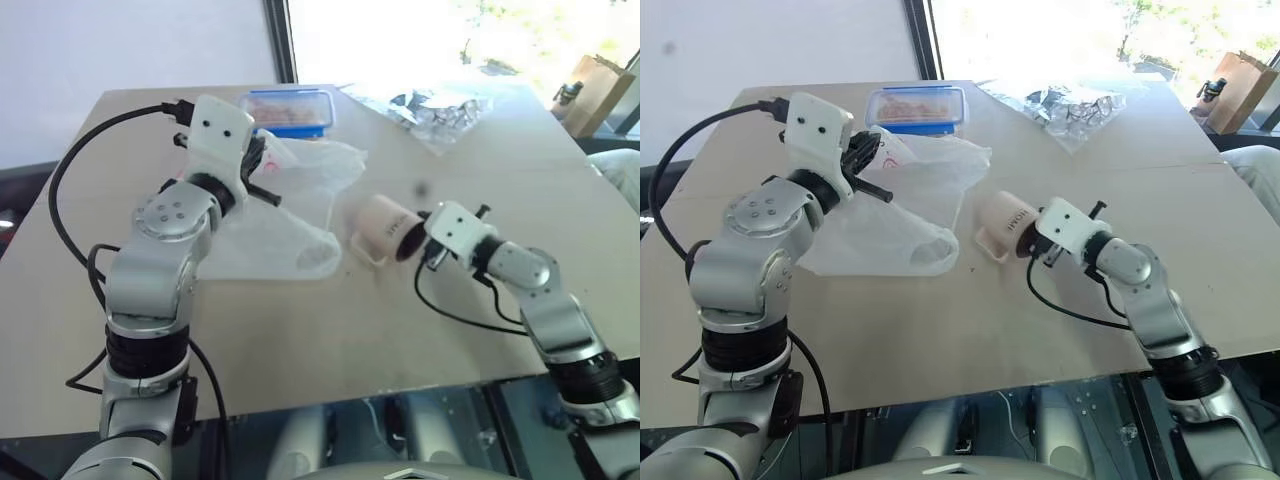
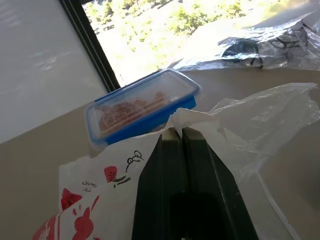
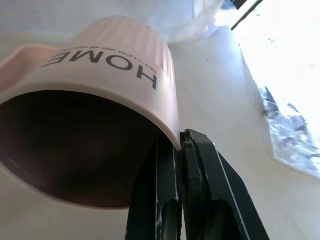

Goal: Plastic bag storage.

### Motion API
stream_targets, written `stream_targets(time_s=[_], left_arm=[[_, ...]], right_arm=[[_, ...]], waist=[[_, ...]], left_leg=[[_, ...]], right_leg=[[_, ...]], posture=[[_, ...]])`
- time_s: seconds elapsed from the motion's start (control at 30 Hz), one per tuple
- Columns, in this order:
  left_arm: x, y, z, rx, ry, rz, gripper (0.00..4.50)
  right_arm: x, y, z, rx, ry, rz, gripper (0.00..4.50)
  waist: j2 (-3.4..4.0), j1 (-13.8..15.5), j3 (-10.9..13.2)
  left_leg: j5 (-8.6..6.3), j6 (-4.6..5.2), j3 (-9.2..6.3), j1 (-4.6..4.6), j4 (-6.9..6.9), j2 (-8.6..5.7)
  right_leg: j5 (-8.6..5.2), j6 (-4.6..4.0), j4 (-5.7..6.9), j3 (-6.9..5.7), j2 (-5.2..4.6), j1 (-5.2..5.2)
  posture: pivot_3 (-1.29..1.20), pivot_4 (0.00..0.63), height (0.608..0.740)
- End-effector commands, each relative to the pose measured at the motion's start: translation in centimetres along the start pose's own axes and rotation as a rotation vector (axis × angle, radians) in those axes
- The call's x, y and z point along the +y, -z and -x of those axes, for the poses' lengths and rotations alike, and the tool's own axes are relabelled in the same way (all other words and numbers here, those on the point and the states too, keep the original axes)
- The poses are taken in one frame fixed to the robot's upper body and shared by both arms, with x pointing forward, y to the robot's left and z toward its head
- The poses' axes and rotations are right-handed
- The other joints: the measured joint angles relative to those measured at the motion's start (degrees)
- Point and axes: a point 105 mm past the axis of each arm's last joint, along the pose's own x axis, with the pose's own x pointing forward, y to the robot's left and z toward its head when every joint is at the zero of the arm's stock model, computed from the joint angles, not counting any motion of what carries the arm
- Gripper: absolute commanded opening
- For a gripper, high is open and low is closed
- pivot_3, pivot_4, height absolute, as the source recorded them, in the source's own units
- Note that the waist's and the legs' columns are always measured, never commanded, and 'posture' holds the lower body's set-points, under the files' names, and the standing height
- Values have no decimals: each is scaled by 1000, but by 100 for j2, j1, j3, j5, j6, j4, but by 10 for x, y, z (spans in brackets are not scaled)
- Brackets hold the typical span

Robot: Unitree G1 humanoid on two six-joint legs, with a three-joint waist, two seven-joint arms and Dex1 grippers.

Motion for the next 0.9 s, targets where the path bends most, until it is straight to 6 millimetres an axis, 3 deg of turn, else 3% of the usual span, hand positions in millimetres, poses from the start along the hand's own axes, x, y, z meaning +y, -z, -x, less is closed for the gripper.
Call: stream_targets(time_s=[0.03, 0.2, 0.33, 0.5, 0.67, 0.83, 0.87, 0.9], left_arm=[[0, -27, 9, -106, 33, 14, 0], [-10, -34, 14, -134, 134, 49, 0], [-17, -38, 19, -146, 187, 105, 0], [-8, -35, 24, -122, 166, 146, 0], [-5, -34, 27, -110, 137, 156, 0], [-6, -28, 31, -85, 110, 154, 0], [-5, -26, 31, -79, 100, 160, 0], [-4, -25, 32, -76, 94, 166, 0]], right_arm=[[4, -33, -10, -125, -58, -49, 41], [17, -63, -40, -233, -128, -106, 41], [30, -73, -71, -267, -164, -121, 41], [56, -104, -130, -326, -169, -223, 41], [89, -120, -161, -327, -178, -257, 41], [97, -130, -167, -354, -198, -268, 1818], [96, -130, -166, -362, -201, -263, 2542], [95, -130, -166, -367, -205, -261, 2834]], waist=[[0, -7, 0], [0, -17, 0], [0, -31, 0], [2, -137, 3], [3, -132, 4], [6, -177, 5], [7, -186, 6], [9, -199, 7]], left_leg=[[0, 0, 0, -1, 0, 0], [0, 0, -3, -1, 0, -1], [0, 0, -4, 0, -1, -1], [1, -2, 4, 2, -3, -1], [3, -7, -27, -7, -13, -8], [2, -8, -38, -14, -24, -20], [3, -10, -39, -15, -27, -16], [4, -13, -39, -13, -31, -14]], right_leg=[[0, 0, 1, 0, 0, -1], [0, 0, 1, -3, -1, -1], [0, -1, 5, -3, -1, -3], [2, -3, 7, 5, 1, -9], [0, -6, 4, -17, -10, -10], [0, -5, -8, -21, -17, -8], [0, -5, -4, -22, -14, -10], [0, -5, -1, -22, -12, -11]], posture=[[0, 150, 740], [0, 150, 740], [0, 150, 740], [0, 150, 740], [0, 150, 740], [0, 150, 740], [0, 150, 740], [0, 150, 740]])
